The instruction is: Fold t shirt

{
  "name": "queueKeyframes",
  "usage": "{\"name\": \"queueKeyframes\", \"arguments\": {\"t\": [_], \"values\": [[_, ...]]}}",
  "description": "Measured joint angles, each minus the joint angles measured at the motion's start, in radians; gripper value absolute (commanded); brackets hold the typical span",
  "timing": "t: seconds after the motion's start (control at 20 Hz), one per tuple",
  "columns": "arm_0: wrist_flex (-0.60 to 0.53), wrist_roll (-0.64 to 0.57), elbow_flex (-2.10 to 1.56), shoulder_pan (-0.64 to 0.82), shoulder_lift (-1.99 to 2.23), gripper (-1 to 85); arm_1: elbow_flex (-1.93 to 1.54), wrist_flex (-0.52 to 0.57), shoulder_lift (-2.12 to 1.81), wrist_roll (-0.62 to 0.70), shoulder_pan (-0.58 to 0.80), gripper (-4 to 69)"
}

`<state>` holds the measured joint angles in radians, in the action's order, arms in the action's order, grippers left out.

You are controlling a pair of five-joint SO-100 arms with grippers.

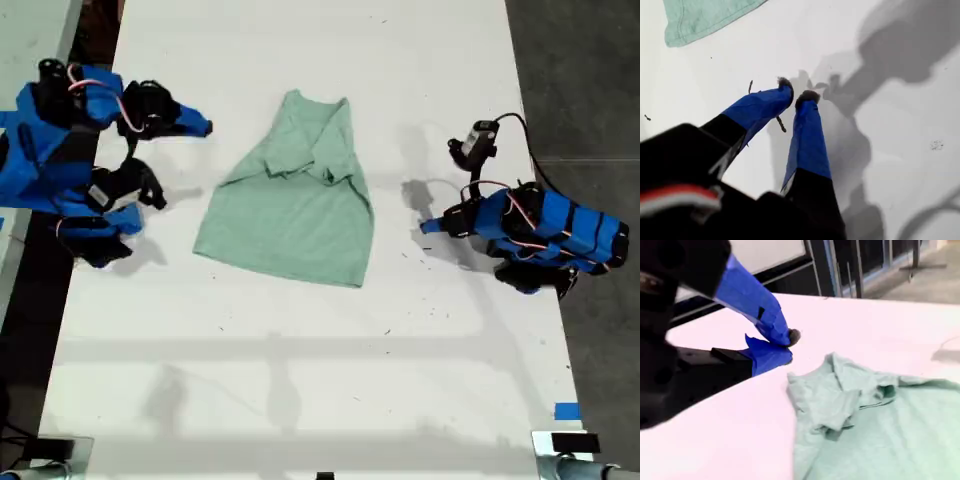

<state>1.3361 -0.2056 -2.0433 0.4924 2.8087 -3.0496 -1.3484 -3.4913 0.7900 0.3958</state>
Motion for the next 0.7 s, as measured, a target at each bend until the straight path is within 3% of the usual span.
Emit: {"name": "queueKeyframes", "arguments": {"t": [0.15,0.35,0.7], "values": [[-0.173,0.201,-0.561,-0.216,0.558,-0.2,0.000,0.000,0.000,0.000,0.000,4.4],[-0.333,0.247,-1.103,-0.267,0.756,-0.2,0.000,0.000,0.000,0.000,0.000,4.3],[-0.324,0.331,-1.207,-0.302,0.772,-0.3,0.000,0.000,0.000,0.000,0.000,4.2]]}}
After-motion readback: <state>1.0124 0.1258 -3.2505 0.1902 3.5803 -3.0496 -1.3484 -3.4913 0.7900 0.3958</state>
